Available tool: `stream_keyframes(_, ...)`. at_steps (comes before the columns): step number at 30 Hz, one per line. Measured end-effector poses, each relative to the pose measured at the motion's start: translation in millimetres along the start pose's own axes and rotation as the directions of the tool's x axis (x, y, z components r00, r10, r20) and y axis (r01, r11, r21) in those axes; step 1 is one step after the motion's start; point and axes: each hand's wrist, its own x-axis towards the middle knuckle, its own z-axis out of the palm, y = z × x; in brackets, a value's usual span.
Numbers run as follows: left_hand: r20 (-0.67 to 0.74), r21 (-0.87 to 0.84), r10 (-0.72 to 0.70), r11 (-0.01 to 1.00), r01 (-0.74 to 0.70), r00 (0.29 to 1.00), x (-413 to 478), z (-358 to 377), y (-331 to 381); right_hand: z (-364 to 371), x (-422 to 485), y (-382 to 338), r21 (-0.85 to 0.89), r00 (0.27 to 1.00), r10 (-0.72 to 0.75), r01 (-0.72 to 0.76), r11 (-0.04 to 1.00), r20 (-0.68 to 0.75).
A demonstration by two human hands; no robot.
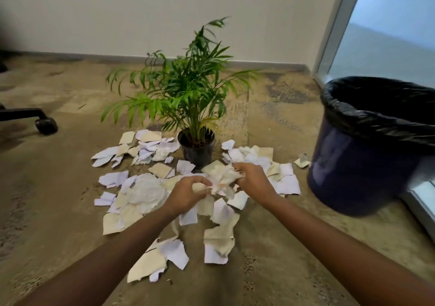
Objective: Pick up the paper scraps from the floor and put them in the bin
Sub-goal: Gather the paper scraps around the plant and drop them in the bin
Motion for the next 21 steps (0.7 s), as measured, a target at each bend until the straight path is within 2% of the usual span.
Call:
stream_keyframes(5,-0.057,-0.132,0.079,0.988,-0.086,0.995,23.4,-2.5,65.8,-70.2,-3.1,-8.2,0.143,0.978,0.064,-0.036,0.989,-0.200)
stream_keyframes(9,-0.109,-0.216,0.173,0.957,-0.194,0.979,40.9,1.0,117.6,-126.6,-10.3,-17.9,0.246,0.918,0.084,0.015,0.969,-0.388)
stream_keyframes(12,-0.122,-0.240,0.239,0.935,-0.262,0.963,52.1,5.8,155.1,-167.0,-17.3,-26.2,0.285,0.837,0.079,0.094,0.954,-0.542)
stream_keyframes(15,-0.148,-0.200,0.324,0.916,-0.349,0.935,60.2,7.4,194.2,-209.0,-20.3,-31.1,0.175,0.715,0.048,0.104,0.979,-0.697)
stream_keyframes(19,-0.167,-0.141,0.413,0.889,-0.436,0.896,68.7,8.5,240.5,-256.6,-23.2,-21.2,0.210,0.608,0.106,0.101,0.973,-0.787)
stream_keyframes(21,-0.162,-0.126,0.466,0.865,-0.486,0.870,71.7,10.7,259.9,-271.7,-25.1,-6.5,0.165,0.569,0.118,0.031,0.986,-0.814)
